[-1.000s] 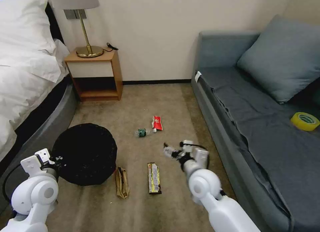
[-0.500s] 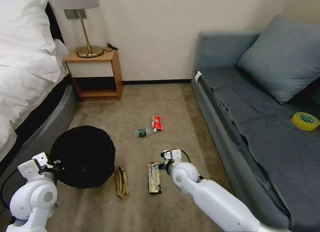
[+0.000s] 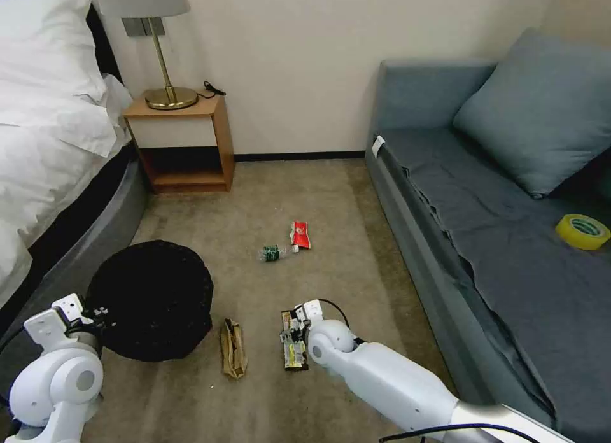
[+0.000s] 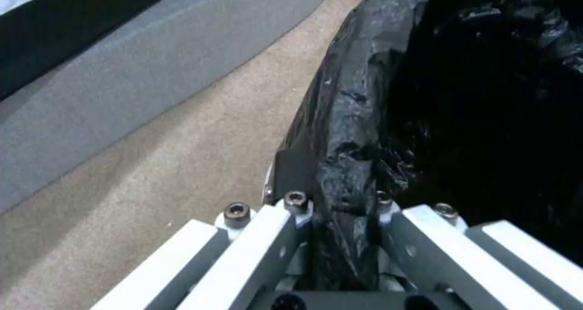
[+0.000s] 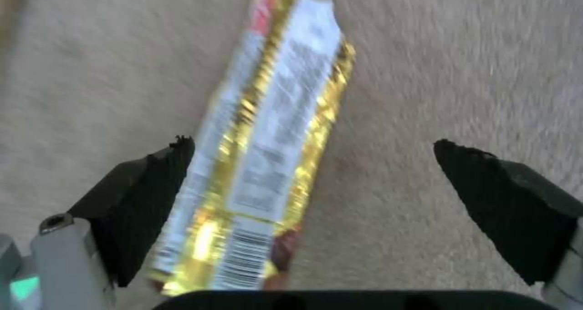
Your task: Pick up the trash bin, then pick up the garbage on the floor and place it into the trash bin.
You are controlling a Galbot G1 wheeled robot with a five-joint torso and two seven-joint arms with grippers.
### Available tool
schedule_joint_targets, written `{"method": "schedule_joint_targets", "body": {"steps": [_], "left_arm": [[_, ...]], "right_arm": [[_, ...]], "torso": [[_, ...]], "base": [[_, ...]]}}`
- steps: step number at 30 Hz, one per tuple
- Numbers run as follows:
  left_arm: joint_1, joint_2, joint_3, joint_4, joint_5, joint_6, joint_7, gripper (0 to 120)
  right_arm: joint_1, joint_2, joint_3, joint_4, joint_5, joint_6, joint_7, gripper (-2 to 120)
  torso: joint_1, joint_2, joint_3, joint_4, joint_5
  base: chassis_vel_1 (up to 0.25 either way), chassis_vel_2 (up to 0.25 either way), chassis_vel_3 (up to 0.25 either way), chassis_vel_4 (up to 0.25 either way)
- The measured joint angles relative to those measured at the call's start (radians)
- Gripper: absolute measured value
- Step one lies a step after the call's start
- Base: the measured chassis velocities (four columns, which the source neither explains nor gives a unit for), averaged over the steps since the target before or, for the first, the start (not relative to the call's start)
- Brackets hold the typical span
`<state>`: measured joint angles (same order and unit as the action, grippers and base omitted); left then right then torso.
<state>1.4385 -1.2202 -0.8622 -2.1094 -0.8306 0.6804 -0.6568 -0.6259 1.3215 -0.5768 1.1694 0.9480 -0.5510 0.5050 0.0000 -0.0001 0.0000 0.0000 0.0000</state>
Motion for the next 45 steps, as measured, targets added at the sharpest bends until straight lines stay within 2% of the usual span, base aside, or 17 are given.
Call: {"method": "schedule_joint_targets", "body": {"steps": [4, 17, 23, 35, 39, 42, 43, 44, 45], "left_arm": [[0.006, -0.006, 0.000, -0.005, 0.001, -0.002, -0.001, 2], [0.006, -0.013, 0.000, 0.002, 0.011, -0.007, -0.001, 2], [0.010, -0.009, -0.006, -0.007, 0.011, -0.008, -0.001, 2], [0.019, -0.020, -0.009, -0.010, 0.017, -0.011, 0.000, 2], [0.019, -0.020, -0.010, -0.010, 0.018, -0.014, 0.001, 2], [0.020, -0.020, -0.010, -0.010, 0.018, -0.014, 0.001, 2], [0.020, -0.020, -0.010, -0.010, 0.018, -0.014, 0.001, 2], [0.020, -0.019, -0.010, -0.010, 0.018, -0.015, 0.001, 2], [0.020, -0.019, -0.010, -0.010, 0.018, -0.015, 0.001, 2]], "right_arm": [[0.001, 0.014, -0.010, -0.069, -0.029, 0.024, -0.023, 100], [-0.005, 0.033, -0.032, -0.039, -0.012, 0.023, -0.021, 100], [0.004, 0.063, -0.063, -0.120, -0.025, 0.042, -0.035, 100], [0.005, 0.089, -0.077, -0.166, -0.047, 0.058, -0.054, 100], [-0.001, 0.098, -0.081, -0.179, -0.063, 0.065, -0.061, 91], [-0.006, 0.102, -0.082, -0.182, -0.077, 0.072, -0.069, 76], [-0.006, 0.102, -0.082, -0.182, -0.077, 0.072, -0.069, 76], [-0.009, 0.102, -0.082, -0.183, -0.082, 0.075, -0.071, 70], [-0.010, 0.102, -0.082, -0.184, -0.083, 0.076, -0.071, 68]], "torso": [[0.000, 0.000, 0.000, 0.0000, -0.0001], [0.000, 0.000, 0.000, 0.0000, 0.0000], [0.000, 0.000, 0.000, 0.0000, 0.0000], [0.000, 0.000, 0.000, 0.0000, 0.0000], [0.000, 0.000, 0.000, 0.0000, 0.0000], [0.000, 0.000, 0.000, 0.0000, 0.0002], [0.000, 0.000, 0.000, 0.0000, 0.0002], [0.000, 0.000, 0.000, 0.0000, 0.0003], [0.000, 0.001, 0.000, 0.0001, 0.0003]], "base": [[0.000, 0.000, 0.000, 0.000], [0.000, 0.000, 0.000, 0.000], [0.000, 0.000, 0.000, 0.000], [0.000, 0.000, 0.000, 0.000], [0.000, 0.000, 0.000, 0.000], [0.000, 0.000, 0.000, 0.000], [0.000, 0.000, 0.000, 0.000], [0.000, 0.000, 0.000, 0.000], [0.000, 0.000, 0.000, 0.000]]}}
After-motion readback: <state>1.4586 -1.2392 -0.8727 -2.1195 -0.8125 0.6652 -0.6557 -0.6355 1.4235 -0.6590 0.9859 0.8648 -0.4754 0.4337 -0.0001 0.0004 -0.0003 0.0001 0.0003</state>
